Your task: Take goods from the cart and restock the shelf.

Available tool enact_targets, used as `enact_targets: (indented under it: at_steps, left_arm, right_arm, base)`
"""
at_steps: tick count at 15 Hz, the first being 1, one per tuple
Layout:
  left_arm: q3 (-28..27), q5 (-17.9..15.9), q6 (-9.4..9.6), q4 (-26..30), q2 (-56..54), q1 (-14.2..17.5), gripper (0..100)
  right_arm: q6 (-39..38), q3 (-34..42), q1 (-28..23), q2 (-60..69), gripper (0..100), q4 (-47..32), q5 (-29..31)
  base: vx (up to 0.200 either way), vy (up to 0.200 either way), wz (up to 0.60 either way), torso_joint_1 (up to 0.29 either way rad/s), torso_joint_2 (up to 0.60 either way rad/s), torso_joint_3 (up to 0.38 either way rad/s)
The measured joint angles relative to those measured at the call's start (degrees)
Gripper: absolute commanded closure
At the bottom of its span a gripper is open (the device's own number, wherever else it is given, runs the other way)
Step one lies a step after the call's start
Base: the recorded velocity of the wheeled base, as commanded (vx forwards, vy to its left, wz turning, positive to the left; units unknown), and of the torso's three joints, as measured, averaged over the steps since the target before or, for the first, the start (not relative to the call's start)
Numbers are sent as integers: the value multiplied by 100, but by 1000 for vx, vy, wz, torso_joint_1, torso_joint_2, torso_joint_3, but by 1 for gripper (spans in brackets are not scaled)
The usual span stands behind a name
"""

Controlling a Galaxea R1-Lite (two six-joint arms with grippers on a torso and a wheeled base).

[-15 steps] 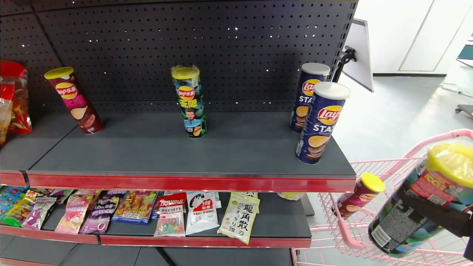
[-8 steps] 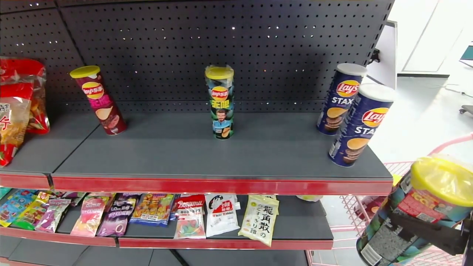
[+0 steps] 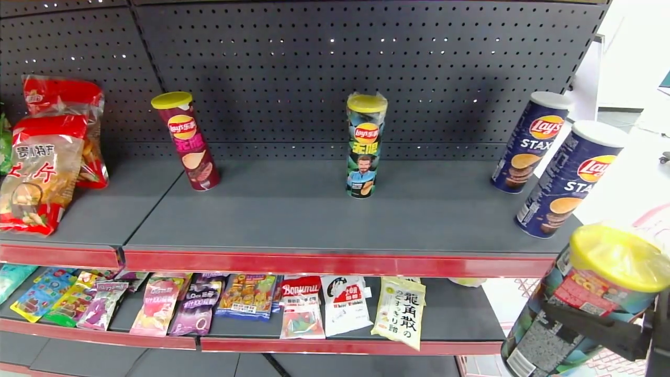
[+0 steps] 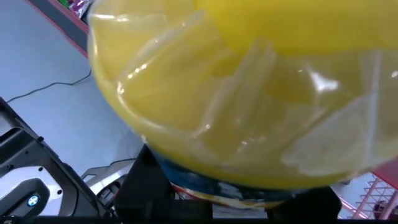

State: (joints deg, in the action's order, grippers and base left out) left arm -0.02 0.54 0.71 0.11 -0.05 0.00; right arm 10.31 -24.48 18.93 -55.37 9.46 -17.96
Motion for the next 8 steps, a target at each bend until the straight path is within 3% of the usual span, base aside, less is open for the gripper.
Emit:
enact_targets:
  at_steps: [8]
  left_arm:
    - [0,-2,-2,-1,0,10,0]
  right_arm:
    - [2,6,2,-26,100,0,6]
  base:
    - [200,0,0,2,2,1]
